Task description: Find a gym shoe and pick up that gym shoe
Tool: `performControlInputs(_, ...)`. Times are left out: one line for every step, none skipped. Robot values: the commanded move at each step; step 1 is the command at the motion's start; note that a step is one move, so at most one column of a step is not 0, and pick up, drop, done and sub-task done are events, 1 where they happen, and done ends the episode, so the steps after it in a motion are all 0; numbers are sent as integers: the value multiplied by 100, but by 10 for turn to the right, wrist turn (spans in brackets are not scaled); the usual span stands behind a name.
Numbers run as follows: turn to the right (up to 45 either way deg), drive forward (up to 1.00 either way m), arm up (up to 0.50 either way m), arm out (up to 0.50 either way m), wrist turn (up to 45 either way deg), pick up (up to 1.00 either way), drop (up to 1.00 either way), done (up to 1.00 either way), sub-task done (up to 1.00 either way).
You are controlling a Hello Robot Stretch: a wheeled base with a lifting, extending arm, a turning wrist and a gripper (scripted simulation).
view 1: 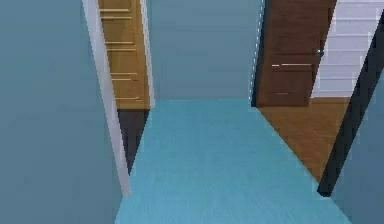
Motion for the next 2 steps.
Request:
performControlInputs(-30,0,0,0,0,0,0,0,0)
performControlInputs(0,100,0,0,0,0,0,0,0)
